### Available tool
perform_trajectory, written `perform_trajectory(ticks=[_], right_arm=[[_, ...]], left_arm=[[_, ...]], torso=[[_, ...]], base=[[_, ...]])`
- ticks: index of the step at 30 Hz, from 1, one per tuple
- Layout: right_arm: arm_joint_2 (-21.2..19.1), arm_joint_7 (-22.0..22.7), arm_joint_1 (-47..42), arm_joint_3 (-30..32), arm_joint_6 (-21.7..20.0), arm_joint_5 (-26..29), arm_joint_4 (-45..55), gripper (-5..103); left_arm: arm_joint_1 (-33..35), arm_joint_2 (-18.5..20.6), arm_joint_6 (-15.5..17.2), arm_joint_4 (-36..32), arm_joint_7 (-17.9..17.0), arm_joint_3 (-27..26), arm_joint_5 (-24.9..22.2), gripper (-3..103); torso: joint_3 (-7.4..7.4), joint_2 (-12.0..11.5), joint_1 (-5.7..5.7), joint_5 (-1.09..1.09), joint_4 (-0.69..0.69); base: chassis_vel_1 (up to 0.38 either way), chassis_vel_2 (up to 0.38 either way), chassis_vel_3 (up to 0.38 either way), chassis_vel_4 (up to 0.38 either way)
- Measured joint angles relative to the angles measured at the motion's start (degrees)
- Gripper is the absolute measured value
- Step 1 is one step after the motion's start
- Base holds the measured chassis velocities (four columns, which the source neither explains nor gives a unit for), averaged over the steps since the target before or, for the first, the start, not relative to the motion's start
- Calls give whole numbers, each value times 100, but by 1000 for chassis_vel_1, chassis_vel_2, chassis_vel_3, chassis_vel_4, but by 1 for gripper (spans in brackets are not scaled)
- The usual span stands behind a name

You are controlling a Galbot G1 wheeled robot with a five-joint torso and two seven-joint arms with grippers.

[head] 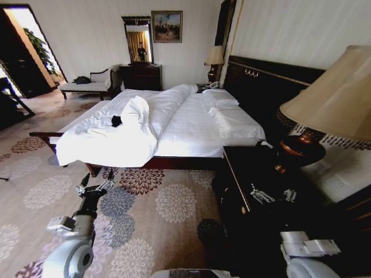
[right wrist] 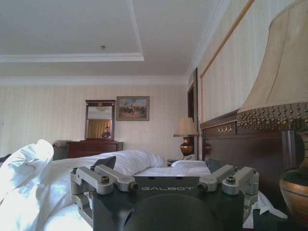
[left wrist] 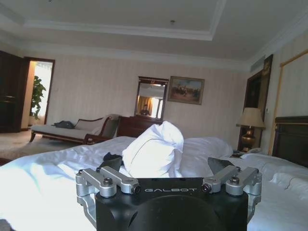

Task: Fold the clothes on the bed.

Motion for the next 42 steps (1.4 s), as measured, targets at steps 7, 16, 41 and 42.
perform_trajectory(ticks=[7,16,41,42], right_arm=[[-146,-186,-69,119,-100,63,25,100],[-18,-302,-90,-21,-15,-381,-4,100],[112,-230,-38,-154,172,-714,-126,100],[112,-230,-34,-159,179,-711,-129,100]], left_arm=[[-132,183,86,-18,12,-50,-126,100],[-118,130,7,-13,42,-7,-138,100],[-85,-31,-53,-61,44,112,7,100],[-80,-37,-54,-63,44,108,11,100]], torso=[[0,0,0,0,-1],[0,0,0,-1,0],[0,0,-1,0,0],[0,0,-1,0,0]], base=[[0,0,0,0],[0,0,0,0],[-1,1,1,-2],[-27,58,46,-54]])
